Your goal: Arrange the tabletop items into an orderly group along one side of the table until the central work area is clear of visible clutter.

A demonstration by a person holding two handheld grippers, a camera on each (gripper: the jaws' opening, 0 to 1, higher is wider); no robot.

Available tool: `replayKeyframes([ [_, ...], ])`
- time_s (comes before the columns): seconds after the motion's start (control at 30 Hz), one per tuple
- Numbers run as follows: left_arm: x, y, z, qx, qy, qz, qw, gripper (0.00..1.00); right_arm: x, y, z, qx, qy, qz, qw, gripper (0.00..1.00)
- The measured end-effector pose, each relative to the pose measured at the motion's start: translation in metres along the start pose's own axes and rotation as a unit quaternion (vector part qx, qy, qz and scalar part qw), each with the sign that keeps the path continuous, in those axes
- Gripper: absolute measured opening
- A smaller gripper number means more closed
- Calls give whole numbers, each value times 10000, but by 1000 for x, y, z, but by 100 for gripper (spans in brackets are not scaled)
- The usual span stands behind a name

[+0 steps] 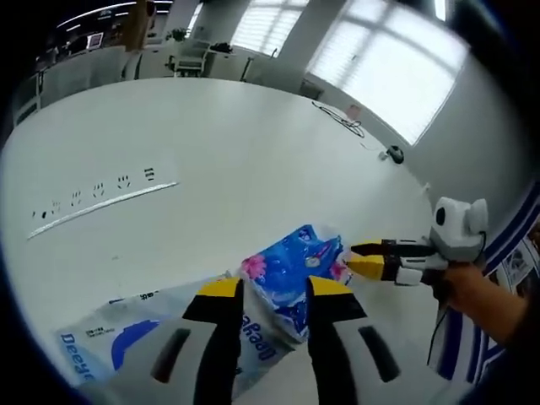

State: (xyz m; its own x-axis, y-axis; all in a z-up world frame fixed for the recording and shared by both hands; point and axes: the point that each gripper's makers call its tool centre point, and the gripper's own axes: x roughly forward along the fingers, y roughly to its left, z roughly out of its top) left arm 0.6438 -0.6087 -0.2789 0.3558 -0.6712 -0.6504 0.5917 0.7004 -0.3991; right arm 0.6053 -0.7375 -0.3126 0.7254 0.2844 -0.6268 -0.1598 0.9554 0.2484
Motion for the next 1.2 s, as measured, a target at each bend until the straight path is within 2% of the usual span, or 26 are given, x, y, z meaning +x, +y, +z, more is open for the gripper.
replayKeyframes([
  [0.57,-32,5,12,209,-224,-9,9995,47,-13,17,12,-50,-95,75,9999,36],
  [1.2,-70,1,22,379,-495,-82,9980,61,-38,44,27,-194,-233,189,9994,46],
])
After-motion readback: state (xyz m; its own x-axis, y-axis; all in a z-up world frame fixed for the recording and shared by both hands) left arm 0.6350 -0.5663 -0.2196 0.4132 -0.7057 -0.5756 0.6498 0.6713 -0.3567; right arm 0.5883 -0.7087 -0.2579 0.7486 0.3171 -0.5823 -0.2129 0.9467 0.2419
